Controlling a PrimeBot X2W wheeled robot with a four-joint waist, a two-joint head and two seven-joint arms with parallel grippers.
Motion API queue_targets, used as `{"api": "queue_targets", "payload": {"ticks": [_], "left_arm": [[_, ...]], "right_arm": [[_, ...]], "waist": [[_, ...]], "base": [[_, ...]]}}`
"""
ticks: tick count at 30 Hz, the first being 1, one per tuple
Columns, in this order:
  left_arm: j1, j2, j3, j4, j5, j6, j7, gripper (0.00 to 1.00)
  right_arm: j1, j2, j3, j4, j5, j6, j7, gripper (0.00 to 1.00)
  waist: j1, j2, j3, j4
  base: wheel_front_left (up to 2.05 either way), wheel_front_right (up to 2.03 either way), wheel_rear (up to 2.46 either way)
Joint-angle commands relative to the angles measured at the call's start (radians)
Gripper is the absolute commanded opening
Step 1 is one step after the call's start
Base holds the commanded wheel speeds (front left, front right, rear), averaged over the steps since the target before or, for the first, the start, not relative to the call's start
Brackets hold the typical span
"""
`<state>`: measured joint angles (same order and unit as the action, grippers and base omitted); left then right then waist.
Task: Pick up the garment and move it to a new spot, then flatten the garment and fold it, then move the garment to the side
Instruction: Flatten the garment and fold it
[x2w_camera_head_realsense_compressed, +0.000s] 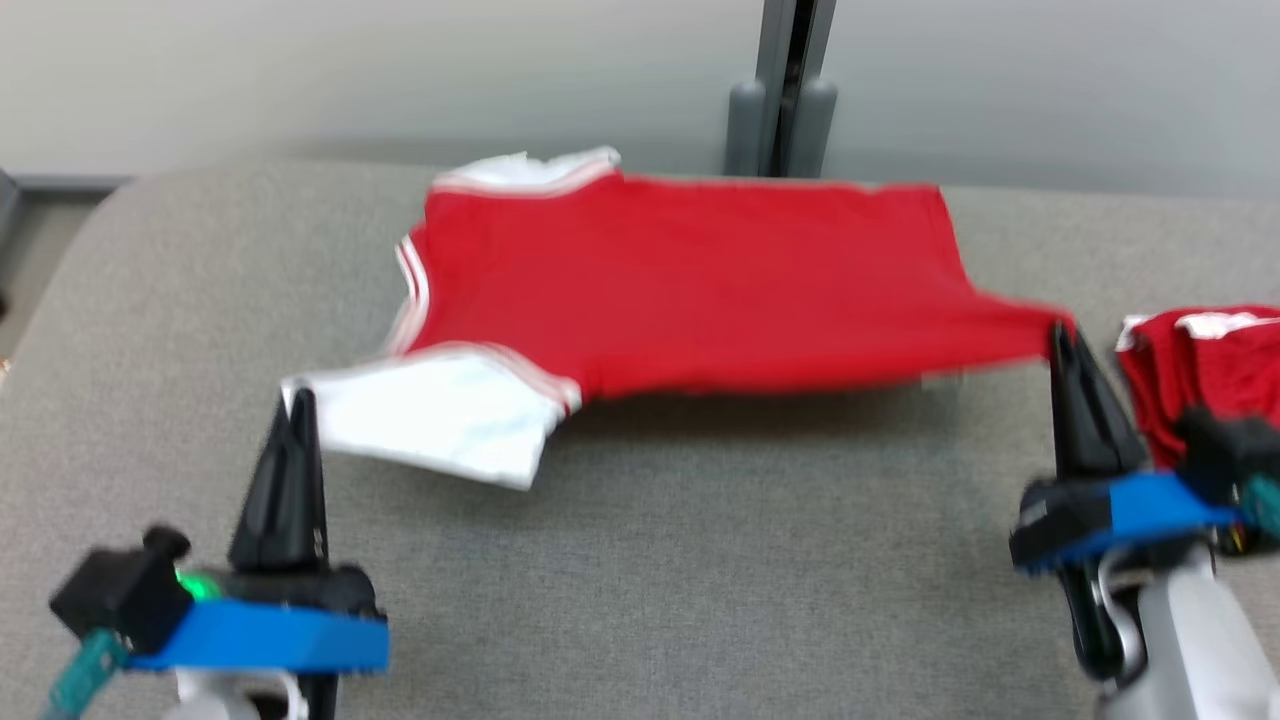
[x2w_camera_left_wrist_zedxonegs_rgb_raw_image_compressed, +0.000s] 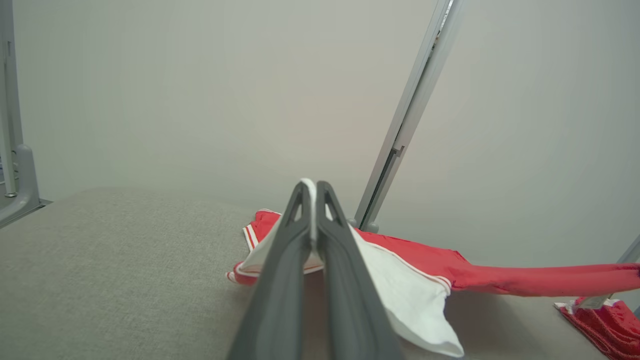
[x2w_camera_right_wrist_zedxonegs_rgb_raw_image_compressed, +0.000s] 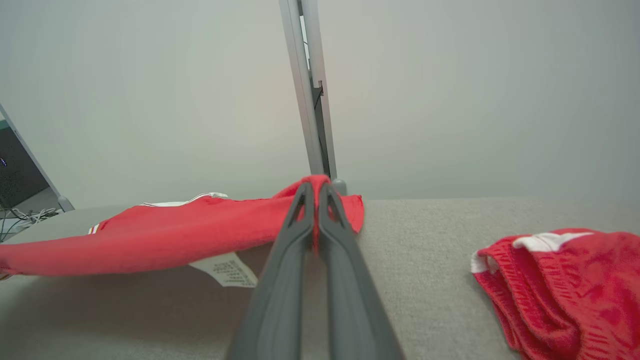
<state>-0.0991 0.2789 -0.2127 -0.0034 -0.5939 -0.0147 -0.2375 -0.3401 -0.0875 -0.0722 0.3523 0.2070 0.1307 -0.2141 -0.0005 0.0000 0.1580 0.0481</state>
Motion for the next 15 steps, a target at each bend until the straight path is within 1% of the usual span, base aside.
{"api": "queue_targets", "payload": {"ticks": [1, 6, 9, 12, 15], "left_arm": [[0.038, 0.006, -0.006, -0.035, 0.006, 0.013, 0.009, 0.0], [0.22, 0.035, -0.015, -0.203, 0.024, 0.078, 0.069, 0.0], [0.293, 0.049, -0.008, -0.284, 0.021, 0.114, 0.104, 0.0], [0.331, 0.055, -0.008, -0.327, 0.015, 0.131, 0.13, 0.0], [0.341, 0.052, -0.015, -0.315, 0.005, 0.134, 0.146, 0.0]], "right_arm": [[0.063, 0.008, -0.007, -0.049, 0.007, 0.0, 0.019, 0.0], [0.296, 0.027, -0.025, -0.314, -0.003, 0.0, 0.142, 0.0], [0.386, 0.034, -0.032, -0.425, 0.0, 0.0, 0.214, 0.0], [0.442, 0.037, -0.036, -0.475, -0.007, 0.0, 0.275, 0.0], [0.459, 0.037, -0.041, -0.458, -0.033, 0.0, 0.311, 0.0]], "waist": [[0.0005, 0.0, -0.05, -0.033], [0.0005, 0.0, -0.085, -0.033], [0.0005, 0.0, -0.089, -0.032], [0.0005, 0.0, -0.085, -0.029], [0.0005, 0.0, -0.08, -0.028]], "base": [[0.0, 0.0, 0.0], [0.0, 0.0, 0.0], [0.0, 0.0, 0.0], [0.0, 0.0, 0.0], [0.0, 0.0, 0.0]]}}
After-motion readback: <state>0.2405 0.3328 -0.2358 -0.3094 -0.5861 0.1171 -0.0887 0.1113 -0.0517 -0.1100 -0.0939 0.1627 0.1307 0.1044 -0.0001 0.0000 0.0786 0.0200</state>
